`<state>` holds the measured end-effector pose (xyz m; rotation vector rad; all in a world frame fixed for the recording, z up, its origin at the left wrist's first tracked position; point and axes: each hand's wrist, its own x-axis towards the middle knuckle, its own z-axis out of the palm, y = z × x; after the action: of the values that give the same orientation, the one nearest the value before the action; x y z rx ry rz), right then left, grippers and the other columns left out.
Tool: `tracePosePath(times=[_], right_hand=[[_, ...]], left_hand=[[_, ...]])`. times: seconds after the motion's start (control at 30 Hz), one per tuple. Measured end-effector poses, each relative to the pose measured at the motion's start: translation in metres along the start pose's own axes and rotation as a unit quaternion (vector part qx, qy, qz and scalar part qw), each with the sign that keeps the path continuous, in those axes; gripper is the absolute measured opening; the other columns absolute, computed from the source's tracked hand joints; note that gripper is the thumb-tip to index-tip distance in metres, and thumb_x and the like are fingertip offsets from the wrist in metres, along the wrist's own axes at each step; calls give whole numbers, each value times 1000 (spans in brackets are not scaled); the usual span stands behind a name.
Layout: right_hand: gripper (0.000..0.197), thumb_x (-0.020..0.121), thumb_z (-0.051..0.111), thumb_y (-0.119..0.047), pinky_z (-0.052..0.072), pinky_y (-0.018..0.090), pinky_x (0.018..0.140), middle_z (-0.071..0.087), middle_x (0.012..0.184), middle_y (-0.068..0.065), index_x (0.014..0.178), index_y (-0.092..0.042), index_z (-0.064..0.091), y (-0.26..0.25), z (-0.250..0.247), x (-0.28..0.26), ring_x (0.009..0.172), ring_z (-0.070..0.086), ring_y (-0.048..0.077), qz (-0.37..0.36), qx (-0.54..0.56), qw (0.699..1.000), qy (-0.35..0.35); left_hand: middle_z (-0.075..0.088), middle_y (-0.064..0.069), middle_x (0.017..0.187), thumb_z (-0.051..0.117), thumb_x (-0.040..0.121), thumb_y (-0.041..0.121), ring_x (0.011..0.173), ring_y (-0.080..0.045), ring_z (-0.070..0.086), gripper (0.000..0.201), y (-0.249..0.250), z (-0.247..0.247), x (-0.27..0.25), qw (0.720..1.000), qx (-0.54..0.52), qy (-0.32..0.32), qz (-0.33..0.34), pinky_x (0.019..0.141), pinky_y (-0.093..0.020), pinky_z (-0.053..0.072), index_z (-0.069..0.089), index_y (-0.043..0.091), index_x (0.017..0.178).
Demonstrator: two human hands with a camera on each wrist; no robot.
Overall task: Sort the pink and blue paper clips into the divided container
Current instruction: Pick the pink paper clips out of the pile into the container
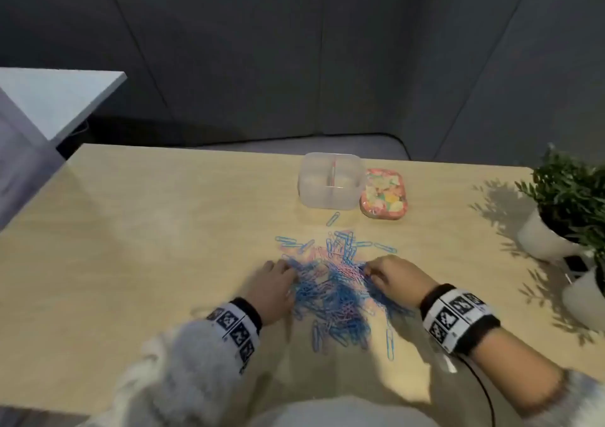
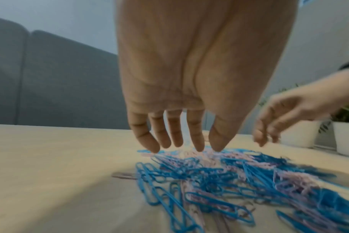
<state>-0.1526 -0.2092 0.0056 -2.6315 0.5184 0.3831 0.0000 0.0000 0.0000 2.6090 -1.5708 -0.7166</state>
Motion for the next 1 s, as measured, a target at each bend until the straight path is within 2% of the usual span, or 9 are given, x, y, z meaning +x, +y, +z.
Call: tracePosePath(times=[0.17, 0.3, 0.4, 0.5, 0.6, 0.7, 0.87, 0.93, 1.0], right_hand=[[26, 88, 53, -19, 42, 35, 93, 61, 117, 8, 112, -15, 63, -17, 11, 36, 114, 51, 27, 10, 10, 997, 69], [28, 86, 59, -30, 38, 36, 94, 57, 114, 7, 110, -16, 61, -14, 27, 45, 113, 46, 27, -3, -44, 997, 67], [22, 88, 54, -27, 37, 36, 91, 57, 110, 7, 105, -17, 64, -9, 32, 47, 112, 46, 27, 5, -84, 995, 44], [19, 88, 54, -26, 39, 37, 88, 61, 103, 7, 96, -17, 68, 1, 33, 42, 106, 49, 28, 23, -35, 996, 73], [14, 85, 62, -25, 42, 37, 85, 63, 93, 8, 86, -14, 71, 11, 34, 37, 97, 52, 26, 37, 64, 989, 131], [12, 81, 69, -18, 45, 34, 80, 66, 86, 10, 83, -7, 73, 18, 29, 33, 83, 58, 21, 75, 268, 944, 179], [10, 87, 60, -8, 49, 13, 48, 60, 73, 10, 85, 2, 65, 19, 10, 29, 58, 54, 14, 142, 567, 803, 116], [8, 88, 59, -8, 51, 14, 47, 62, 75, 9, 81, -5, 63, 18, 0, 31, 54, 57, 10, 140, 589, 790, 95], [8, 88, 59, -7, 50, 14, 46, 61, 71, 8, 81, -5, 63, 16, -15, 39, 50, 56, 10, 128, 570, 806, 97]], left_hand=[[20, -4, 152, 41, 93, 32, 138, -28, 21, 53, 25, 16, 35, 997, 48, 25, 63, 112, -43, 23, 24, 22, 142], [10, 1, 157, 36, 96, 37, 145, -21, 10, 58, 26, 31, 40, 993, 91, 9, 73, 115, -44, 17, 12, 22, 147], [19, 0, 155, 37, 94, 39, 143, -23, 16, 55, 22, 37, 37, 992, 101, 0, 78, 114, -43, 18, 21, 21, 145], [55, -3, 131, 37, 86, 42, 119, -28, 53, 46, 16, 35, 32, 985, 119, 53, 113, 97, -38, 44, 53, 21, 124], [49, -3, 129, 39, 92, 40, 120, -26, 44, 37, 15, 28, 37, 989, 96, 54, 102, 98, -38, 36, 51, 19, 120], [49, -3, 124, 40, 95, 36, 117, -26, 42, 29, 12, 13, 59, 992, 42, 101, 69, 97, -39, 33, 55, 19, 113], [54, -5, 122, 48, 92, 28, 113, -26, 47, 27, 13, -4, 101, 992, -10, 115, 47, 96, -39, 39, 54, 18, 116], [54, -7, 121, 50, 90, 27, 113, -28, 48, 29, 15, -6, 111, 995, 1, 93, 41, 95, -40, 40, 54, 16, 117], [56, -9, 117, 52, 90, 25, 109, -29, 50, 26, 14, -4, 117, 997, 17, 72, 37, 92, -39, 42, 55, 14, 114]])
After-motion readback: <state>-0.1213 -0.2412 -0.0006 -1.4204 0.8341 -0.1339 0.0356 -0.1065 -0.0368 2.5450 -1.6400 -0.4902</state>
